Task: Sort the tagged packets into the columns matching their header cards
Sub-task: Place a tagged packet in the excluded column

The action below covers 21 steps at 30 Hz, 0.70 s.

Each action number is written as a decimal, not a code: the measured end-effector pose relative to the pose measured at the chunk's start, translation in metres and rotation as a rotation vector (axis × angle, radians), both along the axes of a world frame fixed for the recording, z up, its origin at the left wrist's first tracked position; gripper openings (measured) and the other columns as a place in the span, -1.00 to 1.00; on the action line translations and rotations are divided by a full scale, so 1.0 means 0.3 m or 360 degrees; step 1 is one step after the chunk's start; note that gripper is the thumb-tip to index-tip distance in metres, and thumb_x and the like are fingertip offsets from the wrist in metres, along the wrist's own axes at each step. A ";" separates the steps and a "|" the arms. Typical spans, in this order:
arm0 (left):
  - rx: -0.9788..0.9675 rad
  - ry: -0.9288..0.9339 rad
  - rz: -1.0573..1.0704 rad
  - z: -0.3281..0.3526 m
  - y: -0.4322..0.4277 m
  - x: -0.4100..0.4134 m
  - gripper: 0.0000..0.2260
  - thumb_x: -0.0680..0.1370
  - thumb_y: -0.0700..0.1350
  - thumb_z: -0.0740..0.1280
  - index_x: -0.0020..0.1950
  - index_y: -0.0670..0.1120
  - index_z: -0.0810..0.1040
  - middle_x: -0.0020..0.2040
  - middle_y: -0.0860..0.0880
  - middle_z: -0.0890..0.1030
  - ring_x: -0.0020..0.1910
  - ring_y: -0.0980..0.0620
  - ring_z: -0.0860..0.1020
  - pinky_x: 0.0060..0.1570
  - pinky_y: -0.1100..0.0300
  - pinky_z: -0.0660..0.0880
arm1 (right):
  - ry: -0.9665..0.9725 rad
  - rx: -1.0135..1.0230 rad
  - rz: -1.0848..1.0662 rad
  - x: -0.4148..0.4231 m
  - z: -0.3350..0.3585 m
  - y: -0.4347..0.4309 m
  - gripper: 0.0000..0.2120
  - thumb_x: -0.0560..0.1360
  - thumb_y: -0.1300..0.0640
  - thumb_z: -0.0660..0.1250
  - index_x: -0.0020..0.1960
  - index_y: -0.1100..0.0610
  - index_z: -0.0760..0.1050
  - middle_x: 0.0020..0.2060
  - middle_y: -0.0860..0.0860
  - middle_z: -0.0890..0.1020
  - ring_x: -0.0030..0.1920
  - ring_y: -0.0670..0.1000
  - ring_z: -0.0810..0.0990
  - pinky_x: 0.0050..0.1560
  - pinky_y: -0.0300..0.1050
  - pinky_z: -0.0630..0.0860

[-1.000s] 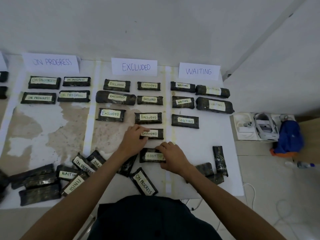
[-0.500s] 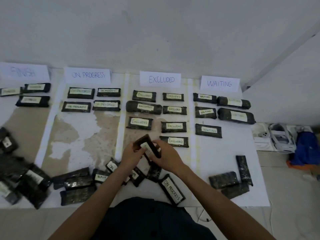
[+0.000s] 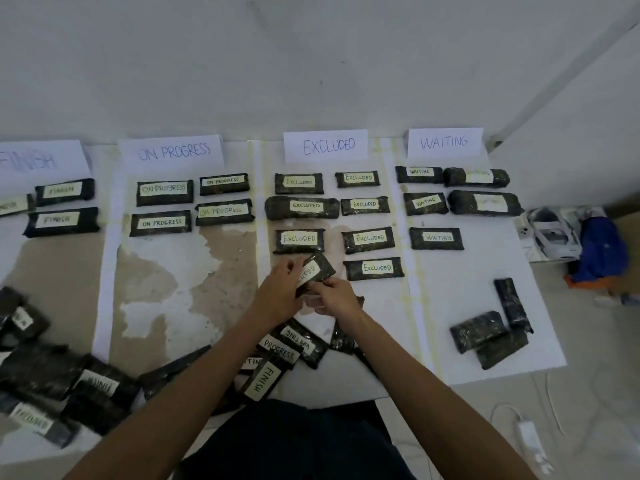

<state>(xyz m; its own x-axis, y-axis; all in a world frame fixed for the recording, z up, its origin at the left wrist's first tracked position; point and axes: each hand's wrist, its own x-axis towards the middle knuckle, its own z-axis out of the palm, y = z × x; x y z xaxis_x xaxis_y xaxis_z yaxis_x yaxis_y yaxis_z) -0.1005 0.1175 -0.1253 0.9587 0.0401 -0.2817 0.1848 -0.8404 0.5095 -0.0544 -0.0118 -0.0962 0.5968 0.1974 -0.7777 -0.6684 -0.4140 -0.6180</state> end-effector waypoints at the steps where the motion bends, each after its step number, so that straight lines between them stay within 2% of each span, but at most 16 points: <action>1: 0.0054 0.0009 -0.0073 -0.010 0.011 0.018 -0.28 0.40 -0.20 0.36 0.49 -0.16 0.10 0.24 -0.23 0.34 0.12 -0.21 0.42 0.00 -0.06 0.50 | -0.0009 -0.0020 0.0025 -0.003 -0.001 -0.005 -0.92 0.50 0.17 0.32 -0.17 0.14 0.53 -0.17 0.18 0.66 -0.30 0.02 0.59 -0.31 -0.19 0.48; 3: 0.0160 -0.0019 -0.0208 -0.021 0.029 0.057 -0.30 0.41 -0.26 0.33 0.49 -0.17 0.11 0.26 -0.23 0.35 0.15 -0.21 0.39 0.09 -0.05 0.46 | -0.0168 -0.0153 0.0197 -0.011 -0.011 -0.032 -0.92 0.50 0.12 0.33 -0.11 0.12 0.54 -0.13 0.15 0.67 -0.27 0.00 0.58 -0.26 -0.17 0.50; 6: 0.0265 -0.0049 -0.0400 -0.026 0.047 0.111 -0.39 0.43 -0.35 0.28 0.46 -0.18 0.20 0.28 -0.20 0.39 0.19 -0.19 0.36 0.15 -0.01 0.40 | -0.0602 -0.0542 0.0646 -0.029 -0.027 -0.098 -0.76 0.47 0.08 0.34 0.11 0.12 0.53 -0.13 0.02 0.61 -0.13 -0.02 0.57 -0.14 -0.19 0.49; 8: 0.0277 -0.0037 -0.0474 -0.036 0.051 0.132 -0.43 0.45 -0.36 0.26 0.45 -0.18 0.24 0.31 -0.18 0.39 0.20 -0.17 0.35 0.15 0.00 0.39 | -0.0806 -0.0774 0.0968 -0.046 -0.035 -0.146 -0.60 0.41 0.09 0.37 0.23 0.12 0.47 0.04 0.10 0.54 0.04 0.10 0.52 0.00 -0.08 0.50; 12: 0.0282 -0.0012 -0.0449 -0.057 0.051 0.140 -0.41 0.46 -0.32 0.32 0.46 -0.18 0.22 0.31 -0.19 0.36 0.22 -0.17 0.35 0.13 -0.01 0.45 | -0.1082 -0.1104 0.1638 -0.086 -0.054 -0.223 -0.25 0.25 -0.16 0.46 0.36 0.02 0.30 0.27 0.16 0.31 0.18 0.21 0.35 0.11 0.07 0.44; 15: 0.0292 -0.0037 -0.0401 -0.058 0.045 0.143 -0.38 0.44 -0.34 0.32 0.47 -0.18 0.21 0.30 -0.19 0.35 0.21 -0.17 0.35 0.06 0.01 0.47 | -0.1108 -0.1169 0.1901 -0.087 -0.075 -0.261 -0.08 0.18 -0.17 0.53 0.42 0.01 0.19 0.39 0.19 0.18 0.26 0.25 0.30 0.19 0.13 0.38; 21: 0.0331 -0.0073 -0.0297 -0.055 0.024 0.164 -0.42 0.45 -0.37 0.27 0.45 -0.17 0.23 0.29 -0.19 0.33 0.20 -0.16 0.33 0.14 0.00 0.43 | -0.1260 -0.1041 0.2033 -0.054 -0.084 -0.282 -0.07 0.21 -0.08 0.55 0.43 0.09 0.15 0.40 0.25 0.14 0.27 0.27 0.27 0.18 0.14 0.41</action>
